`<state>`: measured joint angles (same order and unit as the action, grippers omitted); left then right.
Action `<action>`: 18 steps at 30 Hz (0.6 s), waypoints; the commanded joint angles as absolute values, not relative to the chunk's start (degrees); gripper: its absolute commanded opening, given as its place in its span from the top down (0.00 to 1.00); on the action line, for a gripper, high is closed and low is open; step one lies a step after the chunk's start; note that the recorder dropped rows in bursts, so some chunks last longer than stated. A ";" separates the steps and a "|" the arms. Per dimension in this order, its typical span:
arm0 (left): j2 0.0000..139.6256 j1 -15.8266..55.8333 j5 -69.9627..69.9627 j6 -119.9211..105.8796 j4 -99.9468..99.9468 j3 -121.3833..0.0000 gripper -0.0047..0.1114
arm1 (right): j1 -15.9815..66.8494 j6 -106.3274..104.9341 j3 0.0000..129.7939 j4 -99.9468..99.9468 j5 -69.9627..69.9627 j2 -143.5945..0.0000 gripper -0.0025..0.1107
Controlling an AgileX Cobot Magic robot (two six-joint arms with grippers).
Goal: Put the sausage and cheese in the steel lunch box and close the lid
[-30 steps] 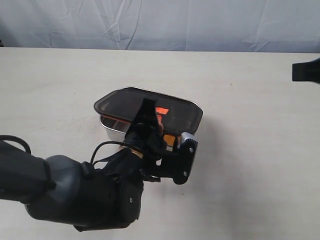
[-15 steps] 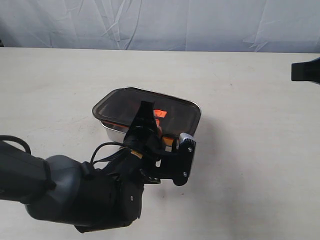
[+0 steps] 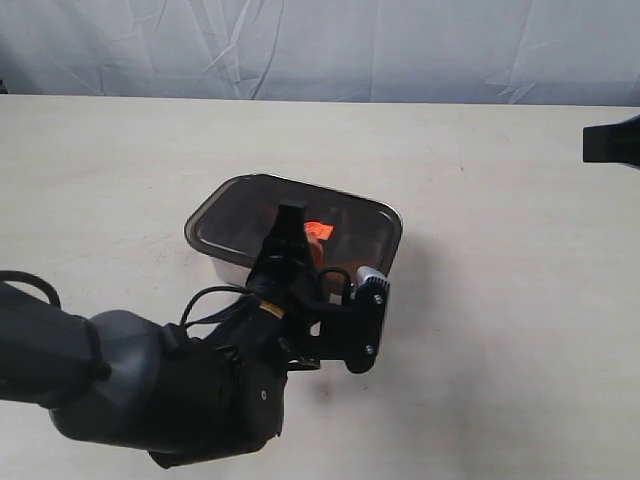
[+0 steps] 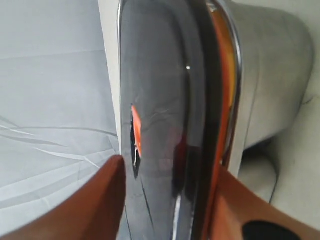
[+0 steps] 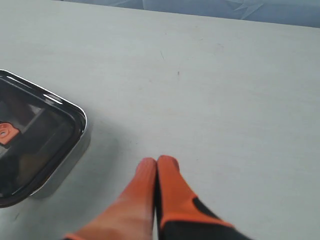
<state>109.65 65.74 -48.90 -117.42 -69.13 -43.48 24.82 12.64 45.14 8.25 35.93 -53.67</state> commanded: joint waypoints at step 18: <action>109.95 66.38 -50.25 -116.95 -77.49 -43.13 0.53 | 24.65 12.40 44.87 7.65 36.05 -53.44 0.98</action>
